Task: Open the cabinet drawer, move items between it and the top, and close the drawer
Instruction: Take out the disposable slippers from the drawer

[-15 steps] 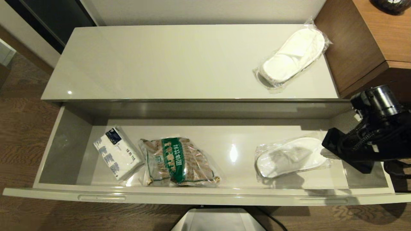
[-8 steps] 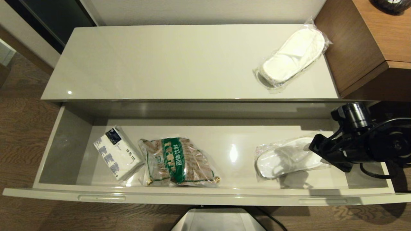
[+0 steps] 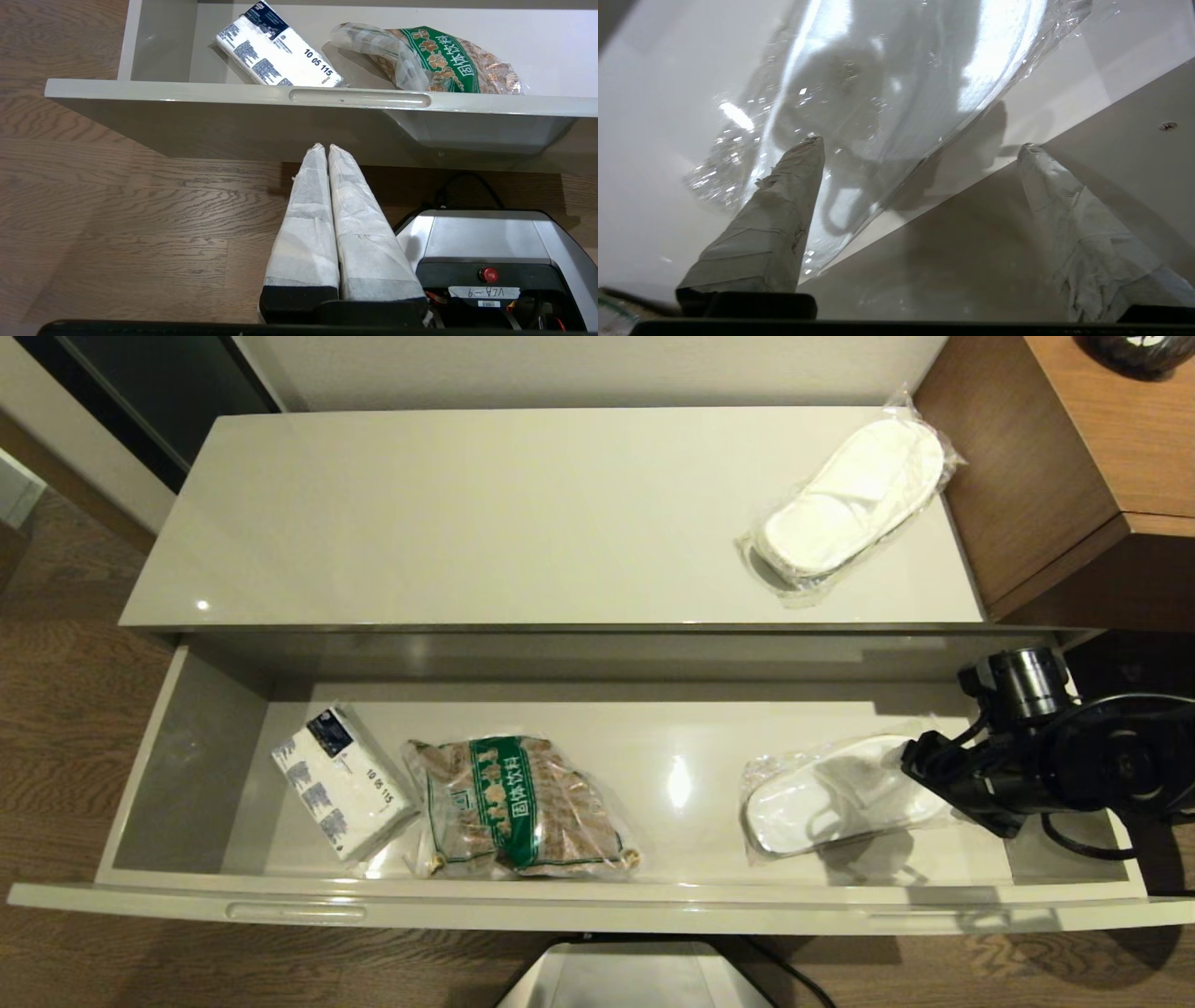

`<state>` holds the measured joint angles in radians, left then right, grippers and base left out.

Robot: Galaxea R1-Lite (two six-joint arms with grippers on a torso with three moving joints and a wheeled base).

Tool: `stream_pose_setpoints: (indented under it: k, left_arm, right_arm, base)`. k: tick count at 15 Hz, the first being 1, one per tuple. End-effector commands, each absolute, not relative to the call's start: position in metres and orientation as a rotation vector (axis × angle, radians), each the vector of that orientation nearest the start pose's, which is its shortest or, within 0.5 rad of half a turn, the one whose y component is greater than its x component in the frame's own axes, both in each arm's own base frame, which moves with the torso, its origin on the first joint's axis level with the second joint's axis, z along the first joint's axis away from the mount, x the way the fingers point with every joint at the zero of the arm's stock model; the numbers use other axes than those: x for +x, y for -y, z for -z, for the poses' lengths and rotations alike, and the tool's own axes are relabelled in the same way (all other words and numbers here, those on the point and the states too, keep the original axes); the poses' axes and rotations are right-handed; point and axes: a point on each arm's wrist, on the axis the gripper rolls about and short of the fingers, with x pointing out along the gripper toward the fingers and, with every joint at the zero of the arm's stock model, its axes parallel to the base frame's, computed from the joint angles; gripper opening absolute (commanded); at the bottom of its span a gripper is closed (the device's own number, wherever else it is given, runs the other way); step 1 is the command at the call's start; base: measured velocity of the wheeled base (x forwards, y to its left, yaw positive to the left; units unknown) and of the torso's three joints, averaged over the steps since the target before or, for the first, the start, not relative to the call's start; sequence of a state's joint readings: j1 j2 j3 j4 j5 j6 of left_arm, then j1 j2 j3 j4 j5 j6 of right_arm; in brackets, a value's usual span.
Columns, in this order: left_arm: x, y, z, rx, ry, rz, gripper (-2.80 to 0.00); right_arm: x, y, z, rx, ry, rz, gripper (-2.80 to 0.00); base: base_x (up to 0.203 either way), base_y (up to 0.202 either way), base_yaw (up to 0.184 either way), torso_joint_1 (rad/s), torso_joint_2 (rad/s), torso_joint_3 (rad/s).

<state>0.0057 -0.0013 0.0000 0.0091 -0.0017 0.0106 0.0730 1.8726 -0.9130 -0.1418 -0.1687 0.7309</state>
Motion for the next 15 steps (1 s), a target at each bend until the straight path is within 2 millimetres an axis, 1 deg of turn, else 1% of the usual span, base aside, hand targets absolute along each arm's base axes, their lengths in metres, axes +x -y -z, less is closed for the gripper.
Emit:
stream_pose_setpoints:
  k: [1, 3, 5, 7, 9, 11, 13, 15]
  left_arm:
    - [-0.023, 0.000, -0.075, 0.011, -0.008, -0.005, -2.80]
    - [-0.023, 0.000, -0.075, 0.011, -0.008, -0.005, -2.80]
    - [-0.023, 0.000, -0.075, 0.011, -0.008, -0.005, -2.80]
    - [-0.023, 0.000, -0.075, 0.011, -0.008, -0.005, -2.80]
    - [-0.023, 0.000, -0.075, 0.011, -0.008, -0.005, -2.80]
    - [-0.023, 0.000, -0.075, 0.011, -0.008, -0.005, -2.80]
    - [-0.023, 0.000, -0.075, 0.011, -0.008, -0.005, -2.80]
    - [-0.023, 0.000, -0.075, 0.011, -0.008, -0.005, -2.80]
  right_arm:
    - [0.330, -0.011, -0.094, 0.592, -0.761, 0.415, 0.00]
    - [0.332, -0.012, -0.089, 0.591, -0.762, 0.414, 0.00]
    - [0.337, -0.012, -0.079, 0.593, -0.766, 0.411, 0.00]
    - [0.339, -0.013, -0.073, 0.593, -0.773, 0.409, 0.00]
    - [0.341, -0.013, -0.068, 0.593, -0.779, 0.410, 0.00]
    - [0.342, -0.013, -0.067, 0.594, -0.777, 0.409, 0.00]
    - [0.345, -0.013, -0.058, 0.593, -0.781, 0.410, 0.00]
    - [0.347, -0.013, -0.056, 0.588, -0.776, 0.400, 0.00]
  base:
    - [0.000, 0.000, 0.000, 0.000, 0.00, 0.000]
    - [0.000, 0.000, 0.000, 0.000, 0.00, 0.000]
    - [0.000, 0.000, 0.000, 0.000, 0.00, 0.000]
    - [0.000, 0.000, 0.000, 0.000, 0.00, 0.000]
    - [0.000, 0.000, 0.000, 0.000, 0.00, 0.000]
    - [0.000, 0.000, 0.000, 0.000, 0.00, 0.000]
    - [0.000, 0.000, 0.000, 0.000, 0.00, 0.000]
    - [0.000, 0.000, 0.000, 0.000, 0.00, 0.000]
